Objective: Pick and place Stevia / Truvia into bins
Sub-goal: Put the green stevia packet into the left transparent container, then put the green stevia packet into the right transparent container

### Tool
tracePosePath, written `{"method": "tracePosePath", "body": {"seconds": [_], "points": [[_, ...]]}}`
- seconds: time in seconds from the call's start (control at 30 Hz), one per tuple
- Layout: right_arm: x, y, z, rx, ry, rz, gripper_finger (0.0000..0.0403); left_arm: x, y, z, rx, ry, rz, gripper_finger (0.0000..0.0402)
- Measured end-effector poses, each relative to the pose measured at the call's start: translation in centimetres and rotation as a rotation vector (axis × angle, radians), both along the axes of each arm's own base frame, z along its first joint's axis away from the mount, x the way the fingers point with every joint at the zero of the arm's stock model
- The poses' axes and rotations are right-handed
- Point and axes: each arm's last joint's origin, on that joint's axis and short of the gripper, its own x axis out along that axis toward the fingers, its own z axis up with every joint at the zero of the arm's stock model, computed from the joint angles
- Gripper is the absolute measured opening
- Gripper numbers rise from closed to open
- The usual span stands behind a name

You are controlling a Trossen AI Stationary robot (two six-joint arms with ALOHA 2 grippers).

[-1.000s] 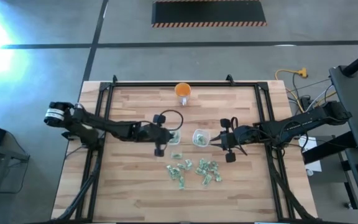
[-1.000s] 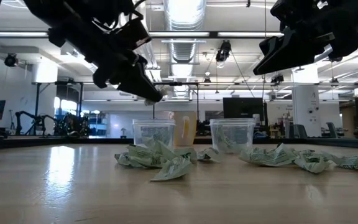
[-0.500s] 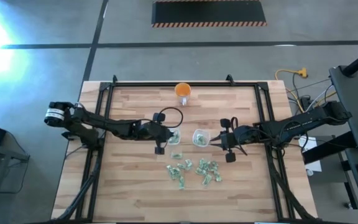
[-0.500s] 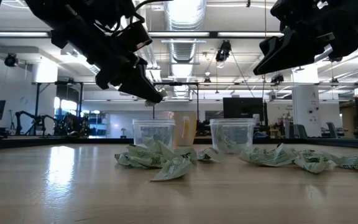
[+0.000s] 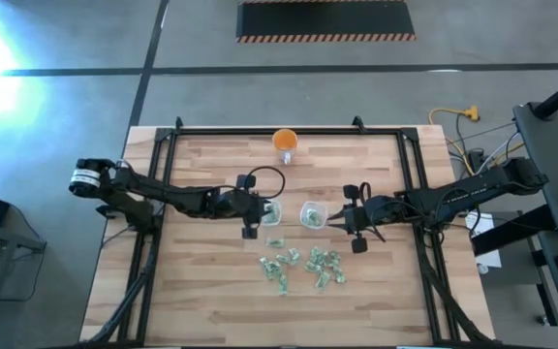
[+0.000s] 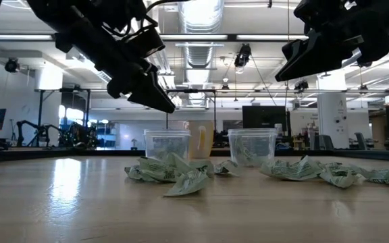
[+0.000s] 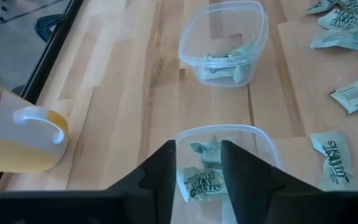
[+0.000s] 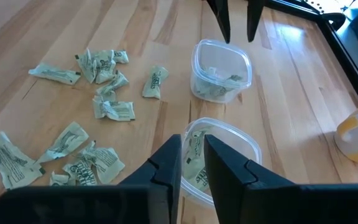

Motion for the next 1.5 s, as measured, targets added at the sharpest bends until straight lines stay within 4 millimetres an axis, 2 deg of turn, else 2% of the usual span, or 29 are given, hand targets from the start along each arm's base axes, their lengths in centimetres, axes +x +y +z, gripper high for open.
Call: {"method": "tracePosePath", "body": {"seconds": [0.27,0.43,0.6,0.9,1.27,1.5], "points": [[0.0,0.1,-0.1,0.039,0.006,0.006,0.0057,0.0,0.0,0.0,0.001,0.000,0.002,0.0121],[-0.6,0.6,-1.2,0.165,0.072,0.167,0.0057,0.0,-0.1,-0.1,0.000,0.005,0.000,0.0121],[-1.1,1.3,-2.1,0.223,0.110,0.178,0.0057,-0.4,-0.1,-0.4,-0.018,0.049,0.014,0.0121],[-2.5,4.1,-3.2,0.226,0.123,0.200,0.0057,-0.6,-0.1,-0.5,-0.036,0.065,0.026,0.0121],[-5.3,8.6,-4.3,0.180,0.091,0.168,0.0057,-0.6,-0.2,-0.5,-0.038,0.060,0.023,0.0121],[-5.7,10.5,-5.0,0.133,0.084,0.119,0.0057,-0.6,-0.2,-0.4,-0.039,0.052,0.022,0.0121]]}}
